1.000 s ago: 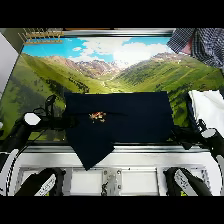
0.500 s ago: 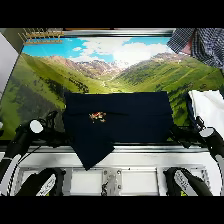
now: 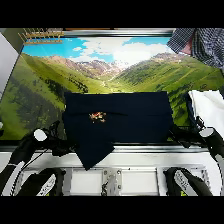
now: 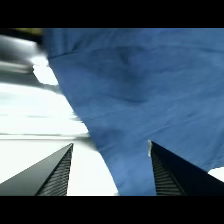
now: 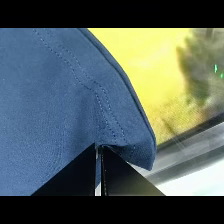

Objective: Fold the clothes and pants, and hang the long-sleeved shirts on hangers.

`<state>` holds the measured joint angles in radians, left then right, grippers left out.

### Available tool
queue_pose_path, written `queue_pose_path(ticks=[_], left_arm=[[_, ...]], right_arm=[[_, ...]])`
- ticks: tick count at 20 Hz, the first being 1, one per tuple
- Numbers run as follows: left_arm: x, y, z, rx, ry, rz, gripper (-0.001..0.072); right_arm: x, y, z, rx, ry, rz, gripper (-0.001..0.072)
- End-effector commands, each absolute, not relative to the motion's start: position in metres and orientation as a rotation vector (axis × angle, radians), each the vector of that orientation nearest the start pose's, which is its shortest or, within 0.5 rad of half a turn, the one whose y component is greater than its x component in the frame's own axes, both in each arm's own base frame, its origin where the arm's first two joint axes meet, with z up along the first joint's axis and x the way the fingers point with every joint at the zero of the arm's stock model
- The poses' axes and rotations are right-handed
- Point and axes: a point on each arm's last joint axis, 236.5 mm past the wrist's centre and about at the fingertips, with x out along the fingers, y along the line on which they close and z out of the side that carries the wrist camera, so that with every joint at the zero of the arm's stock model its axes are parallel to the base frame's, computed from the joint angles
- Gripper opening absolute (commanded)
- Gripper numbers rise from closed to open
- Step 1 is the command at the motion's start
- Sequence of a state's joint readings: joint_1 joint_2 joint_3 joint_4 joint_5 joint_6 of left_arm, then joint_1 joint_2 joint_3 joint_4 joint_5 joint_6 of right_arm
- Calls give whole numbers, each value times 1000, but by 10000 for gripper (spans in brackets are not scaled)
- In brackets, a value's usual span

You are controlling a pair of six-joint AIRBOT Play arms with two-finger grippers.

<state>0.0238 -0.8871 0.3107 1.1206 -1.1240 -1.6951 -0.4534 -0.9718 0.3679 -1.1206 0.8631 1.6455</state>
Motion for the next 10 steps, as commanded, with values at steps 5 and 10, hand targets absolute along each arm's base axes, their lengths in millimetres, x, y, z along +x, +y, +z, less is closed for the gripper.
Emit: queue_pose_path(ticks=[5,10], left_arm=[[142,-110,-131,-580,1753,-64,497],[173,-125,-113,-491,1688,-147,8]], right_arm=[[229,-24,-121,866,1294,-347,16],[231,-25,-119,863,1286,-346,16]])
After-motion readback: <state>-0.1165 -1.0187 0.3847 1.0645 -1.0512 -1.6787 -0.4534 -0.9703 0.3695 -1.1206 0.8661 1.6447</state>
